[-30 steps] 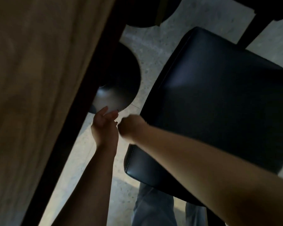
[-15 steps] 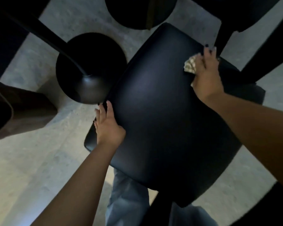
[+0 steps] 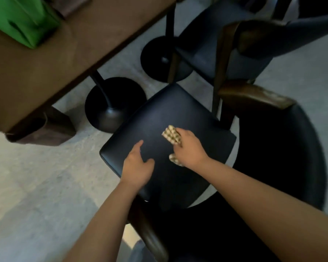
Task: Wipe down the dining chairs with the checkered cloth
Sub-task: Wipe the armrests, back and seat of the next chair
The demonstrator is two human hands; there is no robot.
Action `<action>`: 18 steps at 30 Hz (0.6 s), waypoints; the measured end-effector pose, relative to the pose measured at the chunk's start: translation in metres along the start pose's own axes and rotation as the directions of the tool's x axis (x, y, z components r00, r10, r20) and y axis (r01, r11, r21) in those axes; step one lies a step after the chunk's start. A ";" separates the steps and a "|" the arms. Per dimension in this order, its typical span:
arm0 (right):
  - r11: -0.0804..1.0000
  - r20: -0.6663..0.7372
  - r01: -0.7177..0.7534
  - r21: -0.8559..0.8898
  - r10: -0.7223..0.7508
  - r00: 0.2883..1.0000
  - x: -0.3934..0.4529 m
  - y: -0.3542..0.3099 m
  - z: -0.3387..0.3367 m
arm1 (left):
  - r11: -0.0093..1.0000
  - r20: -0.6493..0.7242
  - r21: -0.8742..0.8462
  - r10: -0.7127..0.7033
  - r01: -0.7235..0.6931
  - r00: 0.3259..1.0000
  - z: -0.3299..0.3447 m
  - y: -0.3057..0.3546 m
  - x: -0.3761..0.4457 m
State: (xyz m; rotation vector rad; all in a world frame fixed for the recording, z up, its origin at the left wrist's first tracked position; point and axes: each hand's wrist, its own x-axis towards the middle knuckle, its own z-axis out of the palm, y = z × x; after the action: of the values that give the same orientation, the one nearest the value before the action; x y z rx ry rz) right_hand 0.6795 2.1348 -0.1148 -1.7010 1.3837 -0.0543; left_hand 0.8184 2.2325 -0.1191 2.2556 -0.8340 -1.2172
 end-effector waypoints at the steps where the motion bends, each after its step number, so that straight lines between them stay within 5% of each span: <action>1: 0.996 -0.028 -0.035 0.082 0.037 0.999 -0.015 -0.008 -0.010 | 0.997 0.003 -0.079 -0.003 0.003 1.000 -0.003 0.005 -0.015; 4: 0.865 -0.029 -0.179 0.468 0.218 0.976 -0.059 -0.024 -0.029 | 0.953 0.031 -0.303 -0.009 0.018 0.999 -0.011 0.019 -0.053; 8: 0.593 -0.009 -0.182 0.785 0.303 0.953 -0.110 -0.048 -0.037 | 0.853 0.097 -0.522 0.059 0.000 0.994 -0.038 0.039 -0.106; 14: 0.381 0.028 -0.129 0.916 0.260 0.965 -0.162 -0.118 -0.051 | 0.763 0.086 -0.598 0.365 -0.245 0.927 -0.095 0.069 -0.181; 18: 0.411 0.031 -0.113 0.905 0.201 0.979 -0.180 -0.156 -0.074 | 0.736 -0.052 -0.525 0.472 -0.426 0.880 -0.117 0.090 -0.207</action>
State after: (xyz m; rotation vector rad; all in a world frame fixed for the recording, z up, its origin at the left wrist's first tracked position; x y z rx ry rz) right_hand 0.6907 2.2263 0.1174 -0.6194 1.1940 -0.6693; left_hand 0.8026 2.3212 0.1187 1.4579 -0.8814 -1.1329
